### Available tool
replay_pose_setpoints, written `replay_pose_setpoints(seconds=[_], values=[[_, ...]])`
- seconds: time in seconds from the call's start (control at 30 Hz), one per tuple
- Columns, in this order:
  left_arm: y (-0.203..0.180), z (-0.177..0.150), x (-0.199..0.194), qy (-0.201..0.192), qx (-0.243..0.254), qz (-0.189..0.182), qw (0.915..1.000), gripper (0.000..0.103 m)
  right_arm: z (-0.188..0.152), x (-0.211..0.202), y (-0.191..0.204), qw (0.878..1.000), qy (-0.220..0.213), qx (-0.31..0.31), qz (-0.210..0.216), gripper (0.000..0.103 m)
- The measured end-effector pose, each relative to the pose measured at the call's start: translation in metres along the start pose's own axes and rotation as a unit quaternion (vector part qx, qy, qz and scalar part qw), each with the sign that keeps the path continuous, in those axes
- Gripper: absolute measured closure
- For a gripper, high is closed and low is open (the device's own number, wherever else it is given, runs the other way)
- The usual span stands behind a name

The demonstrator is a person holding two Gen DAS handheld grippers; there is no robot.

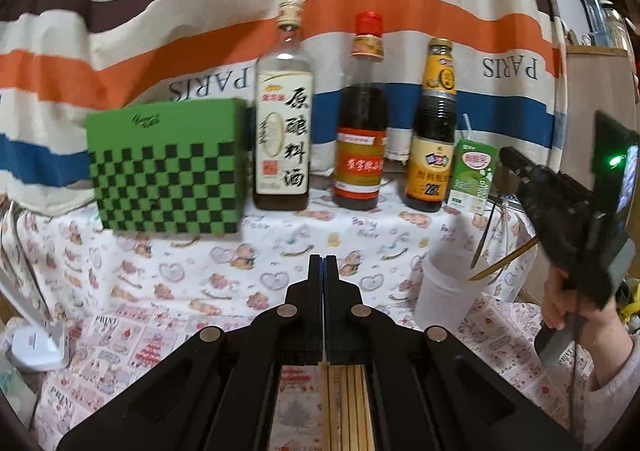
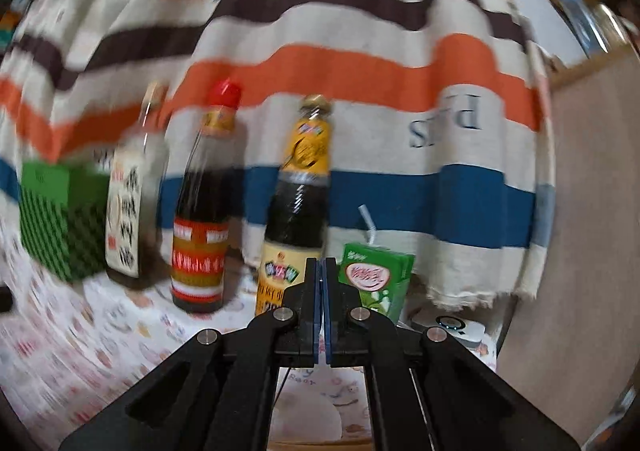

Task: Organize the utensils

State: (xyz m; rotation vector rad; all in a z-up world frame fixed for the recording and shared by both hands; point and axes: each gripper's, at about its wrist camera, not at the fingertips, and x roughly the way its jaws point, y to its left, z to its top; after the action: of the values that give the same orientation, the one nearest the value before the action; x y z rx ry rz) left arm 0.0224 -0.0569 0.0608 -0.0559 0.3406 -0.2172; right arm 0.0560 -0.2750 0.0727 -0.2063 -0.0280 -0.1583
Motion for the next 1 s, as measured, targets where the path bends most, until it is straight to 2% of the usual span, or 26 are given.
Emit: replay_pose_setpoints(seconds=[0.07,0.17,0.27,0.4,0.53,0.63,0.73,0.8,1.0], values=[[0.003,-0.001,0.0,-0.001,-0.007,-0.005,1.0,0.103,-0.008,0.007,0.012,1.0,0.015,-0.019,0.005,0.101],[0.005,-0.006,0.003,0.001,-0.002,0.006,1.0,0.103,-0.017,0.013,0.021,0.999,0.034,-0.03,0.019,0.101],[0.007,-0.012,0.011,0.009,-0.001,0.014,0.9999,0.103,-0.023,0.013,0.025,0.998,0.05,-0.028,0.037,0.101],[0.013,-0.018,0.021,0.021,-0.017,-0.004,0.9996,0.103,-0.031,0.011,0.031,0.996,0.064,-0.034,0.045,0.101],[0.01,-0.022,0.024,0.024,-0.007,0.007,0.9997,0.103,-0.036,0.011,0.033,0.994,0.083,-0.037,0.054,0.101],[0.007,-0.024,0.028,0.027,0.009,0.029,0.9992,0.103,-0.04,0.011,0.035,0.993,0.092,-0.046,0.059,0.101],[0.006,-0.028,0.034,0.034,0.021,0.078,0.9961,0.103,-0.043,0.011,0.037,0.992,0.102,-0.046,0.065,0.101],[0.009,-0.032,0.043,0.053,0.022,0.088,0.9944,0.099,-0.045,0.01,0.035,0.991,0.109,-0.036,0.074,0.101],[0.038,-0.042,0.066,0.11,-0.035,0.091,0.9892,0.083,-0.045,-0.006,0.028,0.99,0.108,-0.012,0.089,0.101]])
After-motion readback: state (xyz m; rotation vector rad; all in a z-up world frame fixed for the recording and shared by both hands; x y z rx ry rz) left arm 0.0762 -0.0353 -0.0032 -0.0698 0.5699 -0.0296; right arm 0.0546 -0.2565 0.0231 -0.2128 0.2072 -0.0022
